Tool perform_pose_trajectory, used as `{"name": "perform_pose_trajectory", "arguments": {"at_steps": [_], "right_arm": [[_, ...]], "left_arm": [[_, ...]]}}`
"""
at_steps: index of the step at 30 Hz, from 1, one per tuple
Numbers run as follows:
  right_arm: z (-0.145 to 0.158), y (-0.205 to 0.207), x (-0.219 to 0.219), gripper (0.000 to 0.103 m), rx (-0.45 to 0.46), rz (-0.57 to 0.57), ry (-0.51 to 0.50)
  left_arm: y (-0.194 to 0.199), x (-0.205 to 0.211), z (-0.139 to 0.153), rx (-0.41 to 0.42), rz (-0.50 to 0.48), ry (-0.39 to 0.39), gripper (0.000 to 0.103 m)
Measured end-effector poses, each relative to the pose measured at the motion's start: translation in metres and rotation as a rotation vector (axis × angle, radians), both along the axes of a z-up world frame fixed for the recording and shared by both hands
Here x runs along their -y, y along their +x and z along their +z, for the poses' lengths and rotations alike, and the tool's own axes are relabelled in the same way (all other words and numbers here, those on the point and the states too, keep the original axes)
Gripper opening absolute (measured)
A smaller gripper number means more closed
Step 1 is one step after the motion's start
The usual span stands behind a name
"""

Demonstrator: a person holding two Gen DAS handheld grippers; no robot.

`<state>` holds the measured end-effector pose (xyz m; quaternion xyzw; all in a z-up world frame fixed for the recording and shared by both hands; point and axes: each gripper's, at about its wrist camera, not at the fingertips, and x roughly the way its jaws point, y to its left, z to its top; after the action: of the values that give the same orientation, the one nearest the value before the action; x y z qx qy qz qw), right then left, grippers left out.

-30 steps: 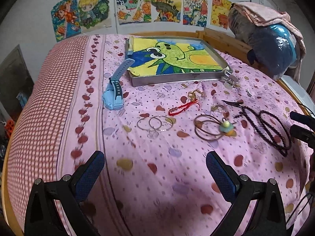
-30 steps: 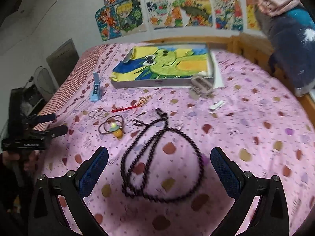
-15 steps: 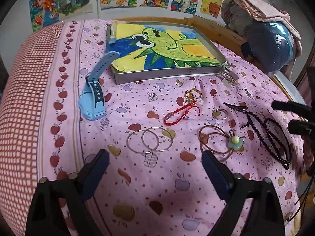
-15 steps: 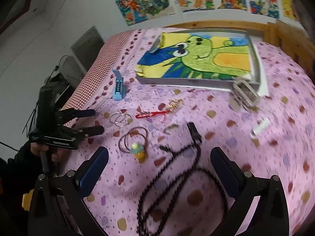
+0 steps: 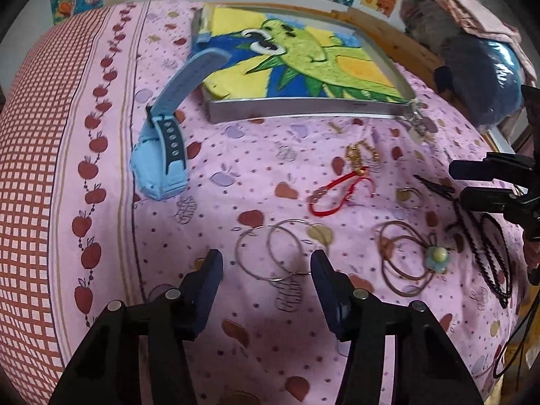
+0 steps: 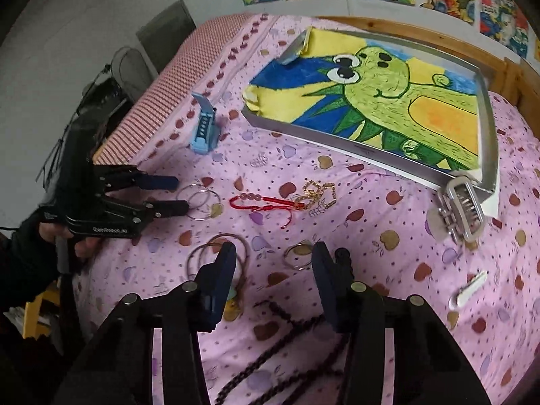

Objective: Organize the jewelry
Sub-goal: 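Move the left tool to the two silver bangles while the right tool approaches a single silver ring, then close the left tool on the silver bangles while the right tool closes on the silver ring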

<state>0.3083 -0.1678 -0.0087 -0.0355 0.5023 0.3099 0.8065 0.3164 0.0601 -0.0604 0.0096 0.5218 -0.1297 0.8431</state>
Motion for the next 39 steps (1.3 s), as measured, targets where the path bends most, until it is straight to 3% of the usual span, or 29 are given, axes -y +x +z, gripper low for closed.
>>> {"name": "perform_pose_trajectory", "arguments": {"at_steps": [8, 16, 22, 28, 39], "right_arm": [[-0.024, 0.020, -0.017, 0.042, -0.037, 0.057, -0.107], [-0.036, 0.025, -0.020, 0.042, -0.041, 0.115, -0.183], [-0.040, 0.028, -0.020, 0.042, -0.061, 0.128, -0.209], [-0.039, 0.031, -0.027, 0.042, -0.073, 0.163, -0.230], [-0.052, 0.040, -0.035, 0.042, -0.175, 0.194, -0.237]], "left_arm": [[0.012, -0.006, -0.014, -0.055, 0.038, 0.006, 0.052], [0.016, 0.000, -0.022, -0.075, 0.016, 0.002, 0.052], [0.019, 0.002, -0.026, -0.088, 0.010, -0.009, 0.052], [0.020, 0.001, -0.027, -0.086, 0.020, -0.029, 0.040], [0.020, 0.002, -0.028, -0.085, 0.013, -0.045, 0.039]]}}
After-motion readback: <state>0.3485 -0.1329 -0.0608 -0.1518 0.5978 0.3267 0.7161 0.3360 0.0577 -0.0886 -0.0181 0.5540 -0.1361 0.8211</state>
